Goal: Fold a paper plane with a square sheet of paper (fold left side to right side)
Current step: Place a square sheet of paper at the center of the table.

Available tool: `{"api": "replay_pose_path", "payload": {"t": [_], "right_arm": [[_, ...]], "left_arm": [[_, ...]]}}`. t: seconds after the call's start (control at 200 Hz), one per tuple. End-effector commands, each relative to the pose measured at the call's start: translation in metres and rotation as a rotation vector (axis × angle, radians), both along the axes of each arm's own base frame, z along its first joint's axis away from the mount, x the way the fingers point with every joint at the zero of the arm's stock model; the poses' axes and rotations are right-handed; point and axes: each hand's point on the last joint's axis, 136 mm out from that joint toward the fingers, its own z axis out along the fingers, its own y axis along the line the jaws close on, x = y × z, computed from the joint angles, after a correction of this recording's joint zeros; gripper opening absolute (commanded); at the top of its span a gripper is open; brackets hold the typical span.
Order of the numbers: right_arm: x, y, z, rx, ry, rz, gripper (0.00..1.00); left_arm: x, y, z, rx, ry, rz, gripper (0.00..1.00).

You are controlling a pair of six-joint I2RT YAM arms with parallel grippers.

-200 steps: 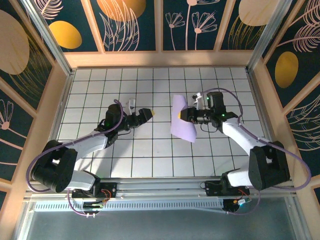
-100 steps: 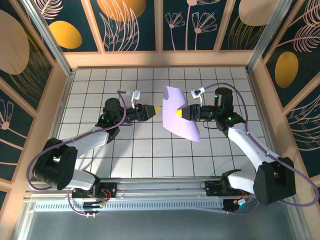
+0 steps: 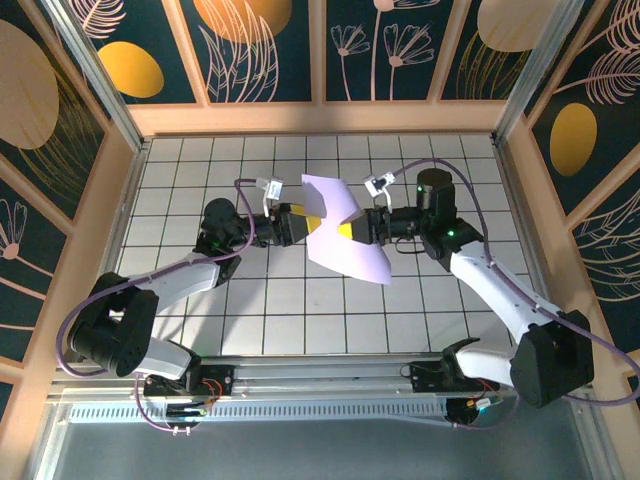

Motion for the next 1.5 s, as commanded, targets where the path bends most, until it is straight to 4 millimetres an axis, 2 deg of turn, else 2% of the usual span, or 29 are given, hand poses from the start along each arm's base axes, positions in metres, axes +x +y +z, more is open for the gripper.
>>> {"api": "replay_pose_path", "payload": {"t": [0.0,0.13,0.255,0.35,0.38,0.46,0.54,0.676,0.851,0.946,1.041,1.066,1.081,1.136,1.226,1.326,1.391,1.496], "right_arm": [[-0.001,0.005,0.009,0.011,-0.029,0.032,0.27],[0.004,0.005,0.007,-0.005,-0.034,0.004,0.28],[0.009,0.003,0.002,-0.030,-0.033,-0.019,0.31],[0.016,-0.002,-0.003,-0.065,-0.030,-0.048,0.37],[0.019,-0.004,-0.004,-0.076,-0.028,-0.061,0.39],[0.026,-0.009,-0.006,-0.102,-0.033,-0.101,0.47],[0.036,-0.016,-0.011,-0.141,-0.043,-0.174,0.57],[0.060,-0.037,-0.030,-0.239,-0.008,-0.353,0.70],[0.086,-0.083,-0.083,-0.409,0.158,-0.604,0.76],[0.087,-0.106,-0.117,-0.441,0.295,-0.691,0.76],[0.083,-0.113,-0.144,-0.464,0.352,-0.734,0.77],[0.082,-0.112,-0.148,-0.457,0.363,-0.732,0.76],[0.082,-0.111,-0.151,-0.449,0.369,-0.729,0.76],[0.081,-0.105,-0.158,-0.409,0.408,-0.716,0.70],[0.075,-0.088,-0.166,-0.359,0.450,-0.653,0.59],[0.077,-0.082,-0.187,-0.433,0.461,-0.677,0.50],[0.080,-0.079,-0.199,-0.473,0.465,-0.691,0.44],[0.086,-0.072,-0.213,-0.494,0.491,-0.692,0.34]], "left_arm": [[-0.021,-0.003,0.025,-0.033,-0.112,-0.087,0.77],[-0.022,-0.002,0.025,-0.022,-0.124,-0.079,0.59],[-0.025,-0.001,0.024,-0.009,-0.129,-0.074,0.33],[-0.020,0.000,0.019,0.022,-0.120,-0.040,0.09],[-0.018,0.000,0.016,0.036,-0.108,-0.023,0.06],[-0.009,0.001,0.004,0.080,-0.063,0.026,0.05],[0.000,0.002,-0.014,0.138,0.018,0.066,0.00],[0.018,0.002,-0.058,0.249,0.213,0.131,0.00],[0.025,0.004,-0.123,0.392,0.425,0.154,0.00],[0.030,0.004,-0.155,0.487,0.501,0.163,0.00],[0.033,0.006,-0.190,0.574,0.577,0.163,0.00],[0.035,0.006,-0.193,0.585,0.585,0.170,0.00],[0.034,0.007,-0.205,0.606,0.612,0.167,0.00],[0.037,0.009,-0.221,0.651,0.643,0.182,0.00],[0.044,0.015,-0.238,0.718,0.664,0.227,0.00],[0.051,0.030,-0.253,0.823,0.670,0.306,0.00],[0.050,0.037,-0.258,0.859,0.675,0.335,0.00],[0.054,0.034,-0.253,0.837,0.667,0.340,0.00]]}}
